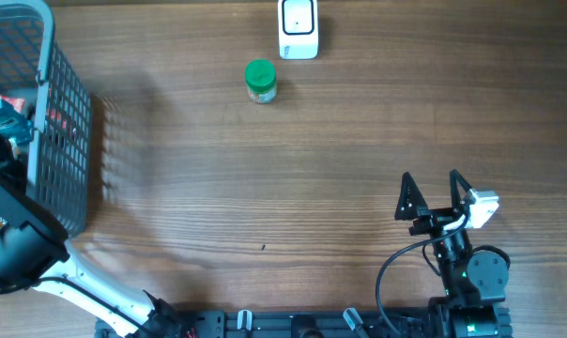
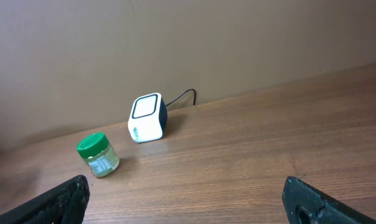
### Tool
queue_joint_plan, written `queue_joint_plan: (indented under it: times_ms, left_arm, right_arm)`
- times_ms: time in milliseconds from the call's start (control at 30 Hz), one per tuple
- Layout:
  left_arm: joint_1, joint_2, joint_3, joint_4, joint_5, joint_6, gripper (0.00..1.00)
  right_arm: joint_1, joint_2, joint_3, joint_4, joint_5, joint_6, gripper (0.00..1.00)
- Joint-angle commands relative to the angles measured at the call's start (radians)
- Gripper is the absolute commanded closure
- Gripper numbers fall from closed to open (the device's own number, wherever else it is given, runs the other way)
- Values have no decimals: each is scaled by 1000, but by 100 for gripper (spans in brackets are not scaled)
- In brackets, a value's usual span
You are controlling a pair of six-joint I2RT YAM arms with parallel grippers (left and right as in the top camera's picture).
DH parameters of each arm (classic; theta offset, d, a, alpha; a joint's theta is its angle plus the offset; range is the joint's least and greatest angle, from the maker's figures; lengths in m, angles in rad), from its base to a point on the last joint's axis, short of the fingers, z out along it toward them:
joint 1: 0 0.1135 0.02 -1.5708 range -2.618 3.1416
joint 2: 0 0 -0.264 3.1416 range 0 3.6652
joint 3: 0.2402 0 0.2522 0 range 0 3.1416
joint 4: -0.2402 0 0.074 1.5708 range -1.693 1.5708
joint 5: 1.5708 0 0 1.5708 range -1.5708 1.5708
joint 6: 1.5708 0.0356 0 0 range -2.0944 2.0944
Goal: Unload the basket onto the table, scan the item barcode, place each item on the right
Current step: 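Reach the left gripper into the basket and grasp the clear snack bag, then carry the snack bag to the table center and release it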
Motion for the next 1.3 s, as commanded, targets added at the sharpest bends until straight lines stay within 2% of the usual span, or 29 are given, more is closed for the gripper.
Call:
queue_joint_plan:
  times_ms: [0,33,67,300,467,733,900,1033,1167,1267]
  left_arm:
    - [19,35,-20,3,24,-34,82]
    - [15,35,-20,0,34,-41,91]
    - [11,35,-20,-5,48,-40,95]
    - [-59,25,-17,-61,192,-42,96]
    - [-92,-31,-4,-87,278,-86,96]
    - [-100,-257,152,-197,335,-140,96]
    - [-100,-484,237,-183,393,-293,96]
    - [-100,-632,259,-126,541,-298,96]
    - [-108,-759,259,-101,823,-298,96]
    - [-179,-805,259,-102,1017,-297,96]
  right_arm:
    - [3,-8,-1,3,14,-17,0]
    - [3,-8,-1,3,14,-17,0]
    - [3,-8,-1,3,14,-17,0]
    - [3,-8,-1,3,13,-17,0]
    - [3,-8,-1,3,14,-17,0]
    - [3,-8,-1,3,14,-17,0]
    - [3,-8,-1,3,14,-17,0]
    - [3,-8,-1,3,14,-17,0]
    - [3,-8,-1,3,14,-17,0]
    - [3,-8,-1,3,14,-17,0]
